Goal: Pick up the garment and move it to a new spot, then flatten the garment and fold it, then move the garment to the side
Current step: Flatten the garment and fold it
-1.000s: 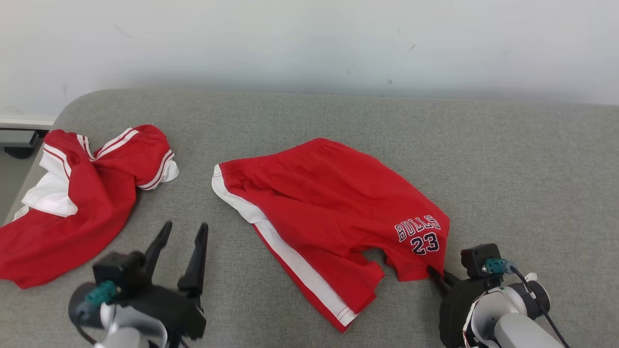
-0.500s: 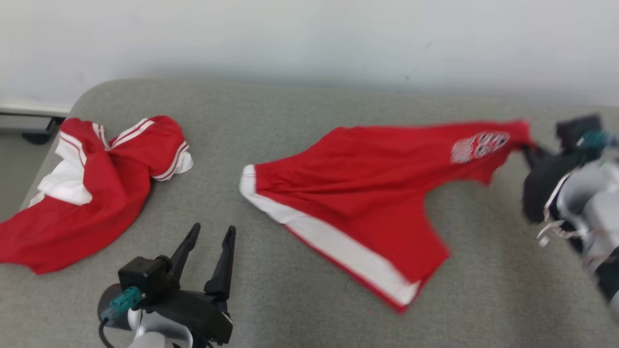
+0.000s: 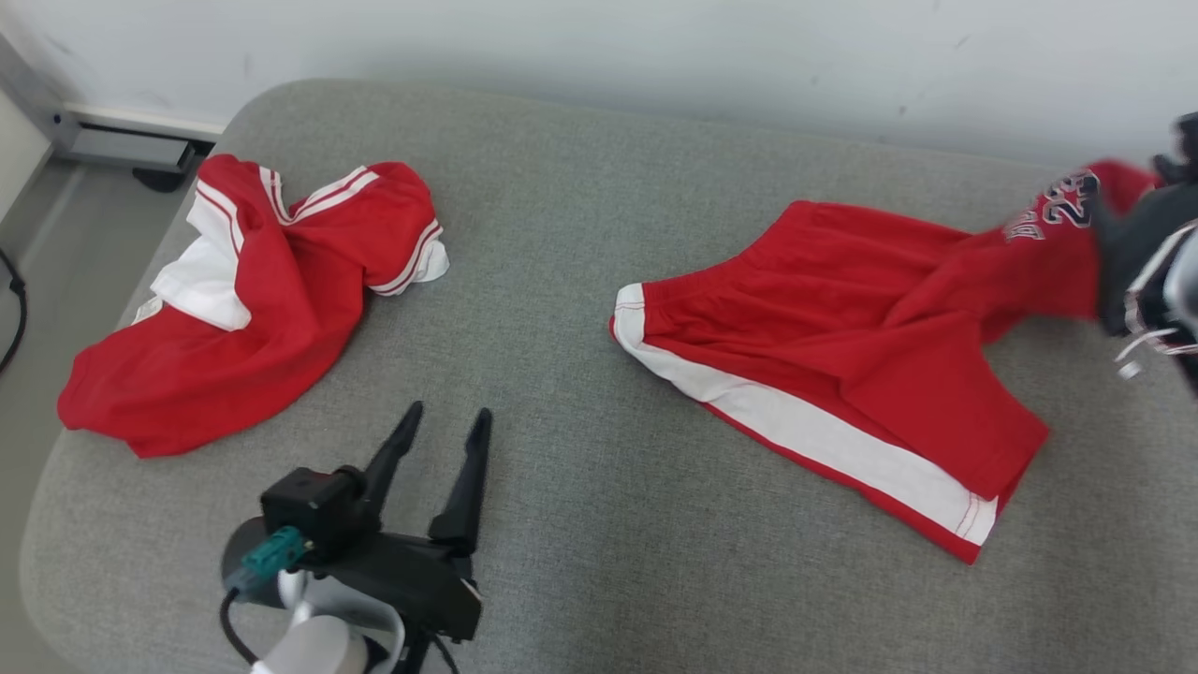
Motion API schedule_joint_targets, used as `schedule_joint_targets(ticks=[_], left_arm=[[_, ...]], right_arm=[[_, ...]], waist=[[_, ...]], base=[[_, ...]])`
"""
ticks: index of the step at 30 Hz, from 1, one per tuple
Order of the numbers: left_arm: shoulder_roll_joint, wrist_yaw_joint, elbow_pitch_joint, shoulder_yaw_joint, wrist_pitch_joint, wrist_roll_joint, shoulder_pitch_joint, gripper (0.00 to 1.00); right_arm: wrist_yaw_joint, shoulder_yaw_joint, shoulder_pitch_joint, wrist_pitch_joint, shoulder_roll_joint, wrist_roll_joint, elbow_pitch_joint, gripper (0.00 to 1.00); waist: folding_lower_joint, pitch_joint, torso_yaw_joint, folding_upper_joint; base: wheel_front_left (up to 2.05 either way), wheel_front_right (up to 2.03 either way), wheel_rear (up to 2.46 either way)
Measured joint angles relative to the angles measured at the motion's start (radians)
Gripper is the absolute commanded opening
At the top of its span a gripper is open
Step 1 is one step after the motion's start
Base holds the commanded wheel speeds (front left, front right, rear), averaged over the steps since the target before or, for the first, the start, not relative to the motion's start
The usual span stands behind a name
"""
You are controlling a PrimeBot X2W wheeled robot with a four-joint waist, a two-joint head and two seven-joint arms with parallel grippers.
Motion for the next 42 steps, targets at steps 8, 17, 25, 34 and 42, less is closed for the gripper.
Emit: schedule_joint_targets(ticks=[8,17,25,34,42], left_arm=[[0.026,0.000,0.022,0.038,0.000,-0.001,0.007,1.00],[0.048,0.000,0.036,0.067,-0.002,-0.001,0.059,1.00],[0.057,0.000,0.045,0.091,-0.009,-0.001,0.110,1.00],[0.050,0.000,0.036,0.101,-0.010,-0.001,0.130,1.00],[0.036,0.000,0.020,0.092,-0.007,0.007,0.140,1.00]], right_arm=[[0.016,0.007,0.041,-0.096,0.058,0.013,0.032,1.00],[0.025,0.005,0.279,-0.225,0.136,0.065,-0.018,1.00],[0.025,0.002,0.439,-0.309,0.174,0.104,-0.112,1.00],[0.026,-0.003,0.643,-0.334,0.209,0.151,-0.241,1.00],[0.026,0.003,0.667,-0.334,0.225,0.167,-0.332,1.00]], waist=[[0.0000,0.006,-0.021,0.0000],[0.0000,-0.036,-0.110,0.0000],[-0.0001,-0.084,-0.181,0.0000],[-0.0002,-0.134,-0.228,-0.0001],[-0.0001,-0.130,-0.224,0.0000]], base=[[0.00,0.00,0.00],[0.00,0.00,0.00],[0.00,0.00,0.00],[0.00,0.00,0.00],[0.00,0.00,0.00]])
